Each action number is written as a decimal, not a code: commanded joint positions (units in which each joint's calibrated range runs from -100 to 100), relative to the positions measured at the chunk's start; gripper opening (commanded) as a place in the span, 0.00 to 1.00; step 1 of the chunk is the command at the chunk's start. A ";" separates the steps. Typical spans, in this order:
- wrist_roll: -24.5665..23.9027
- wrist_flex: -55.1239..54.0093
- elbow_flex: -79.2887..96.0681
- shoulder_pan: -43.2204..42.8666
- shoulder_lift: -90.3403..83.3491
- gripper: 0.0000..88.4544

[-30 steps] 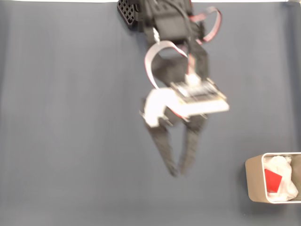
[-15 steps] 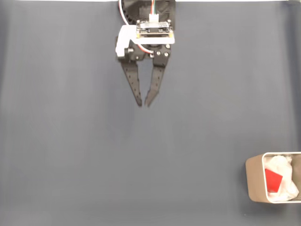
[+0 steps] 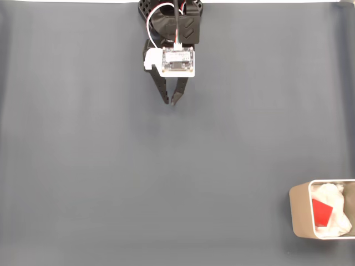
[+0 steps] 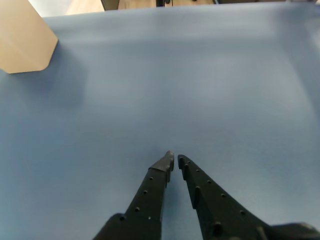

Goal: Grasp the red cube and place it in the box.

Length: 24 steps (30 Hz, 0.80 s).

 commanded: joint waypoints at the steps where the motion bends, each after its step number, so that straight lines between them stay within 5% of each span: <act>1: -1.71 8.09 1.26 -1.52 -3.82 0.00; 11: -1.47 24.08 1.26 -0.10 -4.86 0.00; 24: 0.15 25.30 1.26 -0.31 -4.86 0.00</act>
